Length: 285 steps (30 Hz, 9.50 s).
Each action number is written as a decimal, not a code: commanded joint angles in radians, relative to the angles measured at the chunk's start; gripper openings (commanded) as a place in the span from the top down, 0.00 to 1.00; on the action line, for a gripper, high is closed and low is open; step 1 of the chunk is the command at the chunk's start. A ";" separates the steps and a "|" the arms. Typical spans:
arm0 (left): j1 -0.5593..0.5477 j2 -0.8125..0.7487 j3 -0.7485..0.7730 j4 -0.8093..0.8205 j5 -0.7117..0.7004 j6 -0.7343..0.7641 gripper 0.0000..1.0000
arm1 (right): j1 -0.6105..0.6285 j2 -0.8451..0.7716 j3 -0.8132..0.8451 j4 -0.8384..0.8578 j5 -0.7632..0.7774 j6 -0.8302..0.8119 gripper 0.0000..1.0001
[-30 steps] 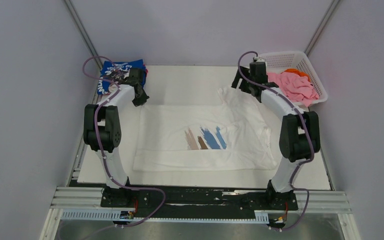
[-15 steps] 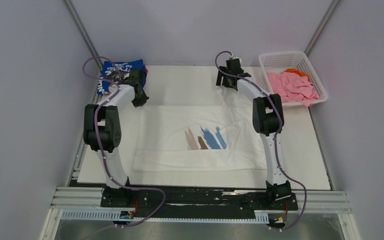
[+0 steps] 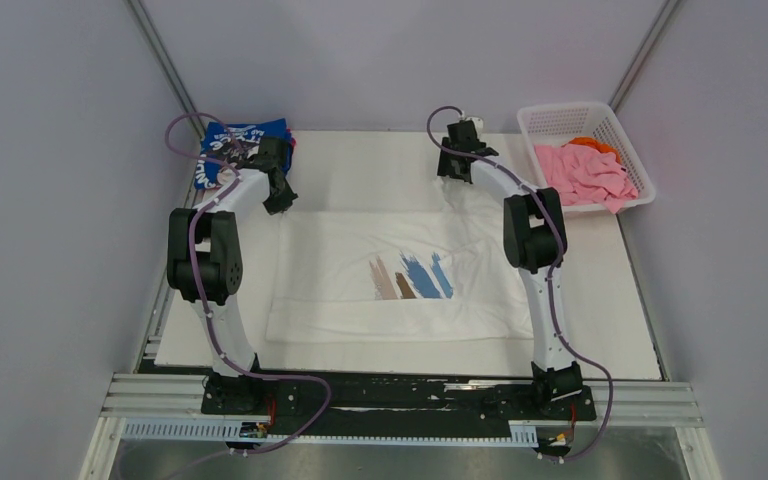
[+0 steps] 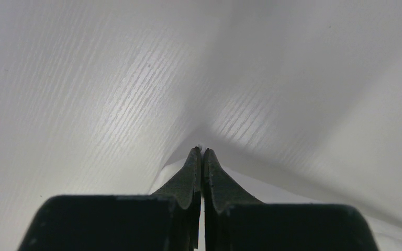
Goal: Fold and stack the t-shirts
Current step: Grab the side of the flattened tshirt furthest away from the robot with both arms, then fold the other side of the tshirt into a rectangle, then rotate the tshirt 90 degrees, then grab the bottom of the folded rectangular tshirt with both arms, then fold the folded rectangular tshirt in 1/3 of the way
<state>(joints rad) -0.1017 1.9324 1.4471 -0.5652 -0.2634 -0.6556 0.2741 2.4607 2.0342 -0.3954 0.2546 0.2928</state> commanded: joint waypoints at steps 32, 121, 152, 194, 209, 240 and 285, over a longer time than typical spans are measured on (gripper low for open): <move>-0.023 -0.311 -0.281 0.091 0.045 -0.020 1.00 | 0.142 -0.711 -0.718 0.132 0.316 0.018 1.00; -0.353 -0.697 -0.889 0.181 0.444 -0.165 0.00 | -0.088 -0.808 -1.208 0.251 -0.074 0.481 0.00; -0.925 -0.692 -0.686 0.009 0.367 -0.147 0.00 | -0.069 -0.009 0.262 -0.018 -0.285 -0.122 0.00; -0.814 -0.572 -0.761 -0.018 0.137 -0.197 0.60 | 0.762 -1.167 -1.348 -0.179 -0.270 0.503 0.29; -0.814 -0.631 -0.770 -0.109 0.113 -0.215 1.00 | 0.809 -1.048 -1.395 -0.152 -0.299 0.603 0.75; -0.722 -0.828 -0.693 0.125 0.164 -0.118 1.00 | 0.681 -1.243 -1.320 -0.008 -0.342 0.463 1.00; -0.359 0.163 0.234 0.154 0.222 0.236 0.99 | 0.077 -0.671 -0.776 0.113 -0.289 0.208 0.94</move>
<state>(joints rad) -0.4686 2.0495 1.6043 -0.3923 -0.0082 -0.4633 0.3744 1.7439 1.1862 -0.3305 -0.0341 0.4950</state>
